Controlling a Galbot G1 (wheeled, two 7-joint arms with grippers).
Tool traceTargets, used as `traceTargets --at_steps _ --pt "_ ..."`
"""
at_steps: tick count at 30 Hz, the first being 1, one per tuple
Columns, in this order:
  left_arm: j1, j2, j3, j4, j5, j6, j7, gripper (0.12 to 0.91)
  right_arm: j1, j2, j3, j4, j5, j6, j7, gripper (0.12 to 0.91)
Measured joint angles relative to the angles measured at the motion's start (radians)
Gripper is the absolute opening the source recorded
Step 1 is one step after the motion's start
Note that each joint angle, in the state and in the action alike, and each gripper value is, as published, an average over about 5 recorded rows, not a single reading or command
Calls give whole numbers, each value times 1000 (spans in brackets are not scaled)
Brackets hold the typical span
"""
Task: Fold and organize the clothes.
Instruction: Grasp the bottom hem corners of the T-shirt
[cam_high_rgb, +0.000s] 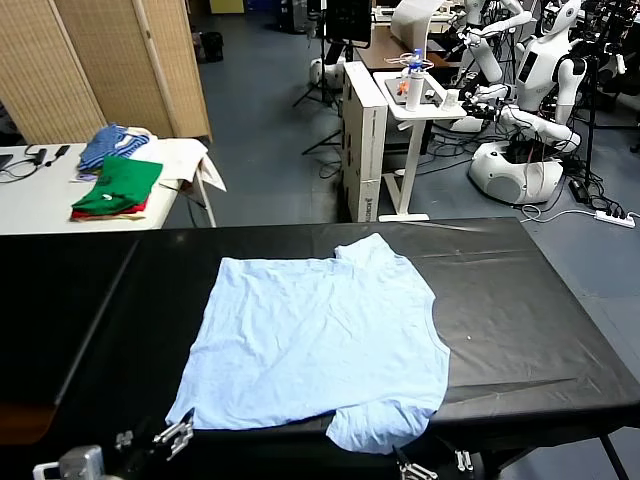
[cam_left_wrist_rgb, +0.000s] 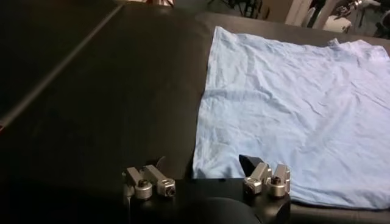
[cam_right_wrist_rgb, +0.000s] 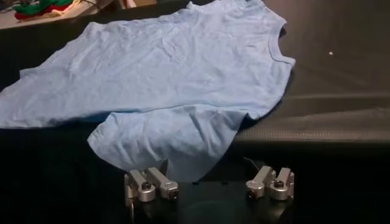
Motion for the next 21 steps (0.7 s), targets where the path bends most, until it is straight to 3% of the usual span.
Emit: traceTargets --at_steps 13,16,21 --pt "8 -5 0 3 15 6 6 885 2 1 1 -7 -1 0 1 635" --pt "8 -5 0 6 17 7 4 766 0 2 0 -8 -2 0 1 568" --pt "8 -6 1 9 20 12 2 462 0 4 0 -8 -4 1 -1 365"
